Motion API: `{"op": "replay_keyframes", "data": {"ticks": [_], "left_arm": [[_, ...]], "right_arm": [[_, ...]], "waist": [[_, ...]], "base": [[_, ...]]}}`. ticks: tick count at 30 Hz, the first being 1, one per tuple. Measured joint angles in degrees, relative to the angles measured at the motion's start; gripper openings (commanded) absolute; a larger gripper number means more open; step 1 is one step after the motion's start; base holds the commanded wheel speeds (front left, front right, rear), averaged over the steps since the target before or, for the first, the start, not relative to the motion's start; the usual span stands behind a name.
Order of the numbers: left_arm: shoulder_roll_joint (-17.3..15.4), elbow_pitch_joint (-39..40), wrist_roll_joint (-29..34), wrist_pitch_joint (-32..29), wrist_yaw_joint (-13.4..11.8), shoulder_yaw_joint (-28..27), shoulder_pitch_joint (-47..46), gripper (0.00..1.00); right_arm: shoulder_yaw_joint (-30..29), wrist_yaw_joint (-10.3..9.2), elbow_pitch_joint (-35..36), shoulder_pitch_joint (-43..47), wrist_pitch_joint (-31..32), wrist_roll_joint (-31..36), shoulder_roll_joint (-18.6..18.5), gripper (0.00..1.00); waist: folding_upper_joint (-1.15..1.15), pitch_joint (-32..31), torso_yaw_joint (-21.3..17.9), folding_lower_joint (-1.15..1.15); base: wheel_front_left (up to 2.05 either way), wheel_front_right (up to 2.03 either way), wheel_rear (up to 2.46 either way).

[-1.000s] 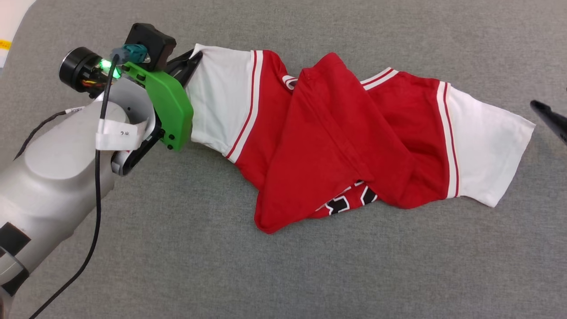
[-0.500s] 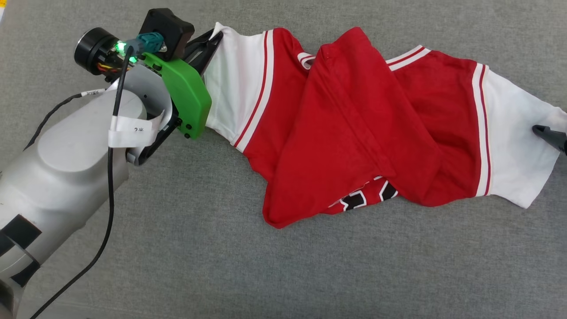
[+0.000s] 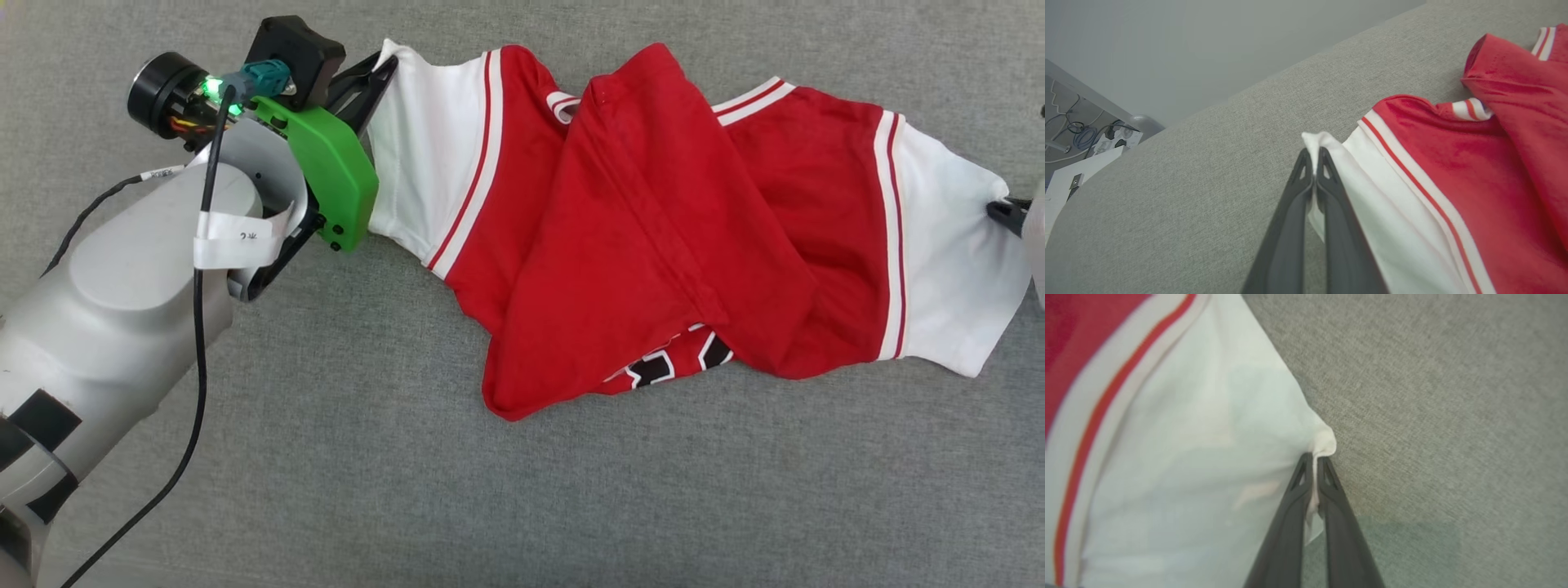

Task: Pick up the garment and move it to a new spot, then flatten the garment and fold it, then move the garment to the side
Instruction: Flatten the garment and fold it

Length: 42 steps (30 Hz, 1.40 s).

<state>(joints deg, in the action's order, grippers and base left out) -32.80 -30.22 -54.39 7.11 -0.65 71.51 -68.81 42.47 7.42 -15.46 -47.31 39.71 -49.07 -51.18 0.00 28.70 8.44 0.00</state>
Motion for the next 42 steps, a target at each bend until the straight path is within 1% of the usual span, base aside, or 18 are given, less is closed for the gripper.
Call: {"op": "replay_keyframes", "data": {"ticks": [4,7,10,15,19,22,27,33,38,42], "left_arm": [[-0.4,-0.7,0.3,1.2,0.2,0.0,0.1,0.00],[-1.0,-0.4,1.1,2.5,0.1,-0.1,0.1,0.00],[-2.2,0.6,2.2,3.9,-0.8,-0.4,0.1,0.00],[-5.0,4.5,3.0,5.5,-3.0,-1.8,0.0,0.00],[-7.2,8.7,3.5,6.3,-5.0,-3.7,-0.3,0.00],[-8.4,11.5,4.1,7.0,-6.6,-6.0,-1.4,0.00],[-9.8,13.8,4.9,7.1,-7.5,-8.7,-2.9,0.00],[-9.5,12.6,5.3,7.5,-7.5,-11.6,-5.7,0.00],[-7.6,9.8,5.7,7.5,-5.9,-13.1,-9.4,0.00],[-6.1,5.9,6.2,7.5,-4.5,-14.6,-14.2,0.00]], "right_arm": [[2.2,-0.07,-0.4,-1.0,-4.8,0.5,1.0,0.00],[2.6,0.04,-0.4,-1.1,-9.5,0.5,2.0,0.00],[2.3,0.08,-0.5,-2.1,-14.5,1.1,1.9,0.00],[0.4,0.09,-1.0,-3.9,-21.1,1.4,1.5,0.00],[-2.6,0.10,-2.3,-6.3,-26.0,2.8,1.6,0.00],[-5.8,0.10,-4.2,-9.0,-30.1,4.9,2.3,0.00],[-8.8,0.10,-7.0,-13.2,-33.7,9.0,4.5,0.00],[-10.5,0.10,-11.1,-19.1,-35.7,12.8,7.6,0.00],[-10.5,0.10,-13.8,-25.1,-36.1,15.4,8.9,0.00],[-10.4,0.10,-16.3,-30.9,-36.7,17.2,9.7,0.00]], "waist": [[0.00,-2.0,-0.7,0.00],[0.00,-3.9,-1.2,0.00],[0.00,-6.1,-1.7,0.01],[0.00,-10.2,-2.6,0.00],[0.00,-13.3,-3.4,0.00],[0.00,-15.3,-4.0,0.00],[0.00,-17.5,-5.3,0.00],[0.00,-18.4,-7.3,0.00],[0.00,-17.3,-7.9,0.00],[0.00,-15.3,-8.0,0.00]], "base": [[0.00,0.00,0.00],[0.00,0.00,0.00],[0.00,0.00,0.00],[0.00,0.00,0.00],[0.00,0.00,0.00],[0.00,0.00,0.00],[0.00,0.00,0.00],[0.00,0.00,0.00],[0.00,0.00,0.00],[0.00,0.00,0.00]]}}
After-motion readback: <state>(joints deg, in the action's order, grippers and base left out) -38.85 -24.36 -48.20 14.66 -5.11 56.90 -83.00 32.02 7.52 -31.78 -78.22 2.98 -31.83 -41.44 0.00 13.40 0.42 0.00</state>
